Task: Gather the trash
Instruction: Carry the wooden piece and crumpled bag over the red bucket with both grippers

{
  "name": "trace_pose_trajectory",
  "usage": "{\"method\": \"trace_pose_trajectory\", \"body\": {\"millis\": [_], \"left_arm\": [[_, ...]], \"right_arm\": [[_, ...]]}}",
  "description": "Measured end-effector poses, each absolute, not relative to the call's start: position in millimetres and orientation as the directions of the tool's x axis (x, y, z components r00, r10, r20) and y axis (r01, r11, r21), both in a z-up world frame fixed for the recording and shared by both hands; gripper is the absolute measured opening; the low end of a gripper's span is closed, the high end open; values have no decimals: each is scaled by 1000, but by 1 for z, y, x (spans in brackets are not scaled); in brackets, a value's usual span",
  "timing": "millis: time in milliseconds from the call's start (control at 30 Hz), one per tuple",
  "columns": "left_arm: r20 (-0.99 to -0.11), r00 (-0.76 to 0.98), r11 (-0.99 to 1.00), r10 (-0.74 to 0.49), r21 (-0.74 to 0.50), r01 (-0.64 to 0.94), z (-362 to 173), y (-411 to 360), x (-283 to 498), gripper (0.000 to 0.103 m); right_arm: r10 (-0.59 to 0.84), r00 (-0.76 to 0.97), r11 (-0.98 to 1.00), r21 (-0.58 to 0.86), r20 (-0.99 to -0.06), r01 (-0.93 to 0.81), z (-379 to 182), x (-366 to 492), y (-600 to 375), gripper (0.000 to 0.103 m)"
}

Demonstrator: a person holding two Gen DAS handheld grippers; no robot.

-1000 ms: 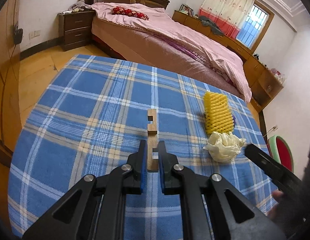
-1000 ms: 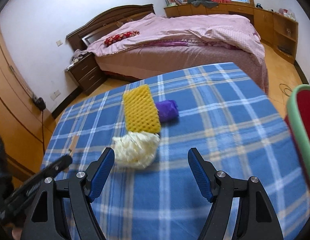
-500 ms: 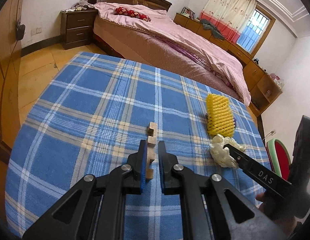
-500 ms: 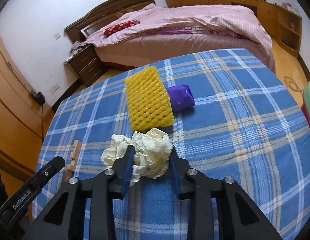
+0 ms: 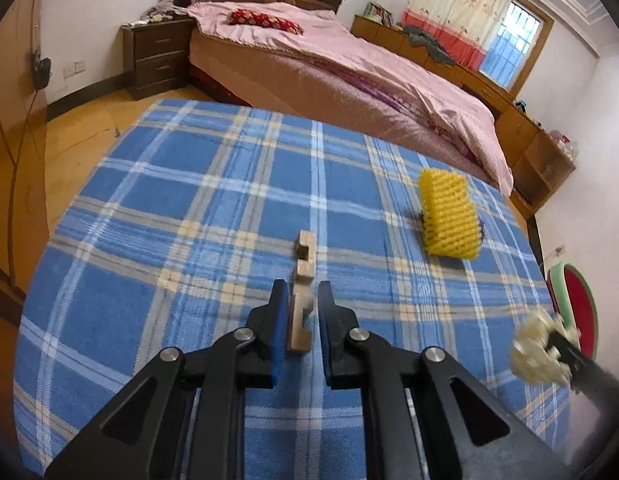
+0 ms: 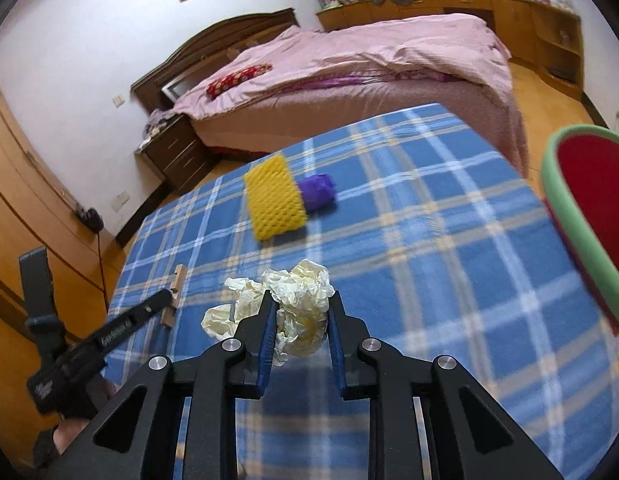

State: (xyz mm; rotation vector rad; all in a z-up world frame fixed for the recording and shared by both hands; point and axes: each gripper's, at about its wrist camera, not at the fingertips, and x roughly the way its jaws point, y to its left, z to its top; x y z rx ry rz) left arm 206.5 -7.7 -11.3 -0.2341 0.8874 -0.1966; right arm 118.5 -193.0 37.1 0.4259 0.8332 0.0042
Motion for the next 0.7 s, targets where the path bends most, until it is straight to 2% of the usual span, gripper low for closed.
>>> {"method": "trace_pose_trajectory", "body": {"millis": [100,300,467,500,533,700], "left_arm": [[-750,616,963,-243,-263,59,-9,-6,206,23],[-786,561,961,-261,-268,71,-19,-11,211,23],[-786,577,974,-221,-203,97,-19,-21,209,23],[-786,580,976,-214,-198,92,-19,-21,208,21],[-788,577,975,-216,-202,90,-19,-21,208,9],[-779,564,960,-273,-259,107,-14,-18,197,10]], "right_arm": [[149,686,907,374,-712,192,43,101,-208,24],[113,713,896,381,-692,229,55,78,-231,24],[110,726,885,399,-679,240,57,69,-243,24],[112,727,883,404,-677,240,57,68,-244,24],[115,728,880,409,-676,240,56,66,-246,24],[126,734,874,425,-667,237,56,58,-252,24]]}}
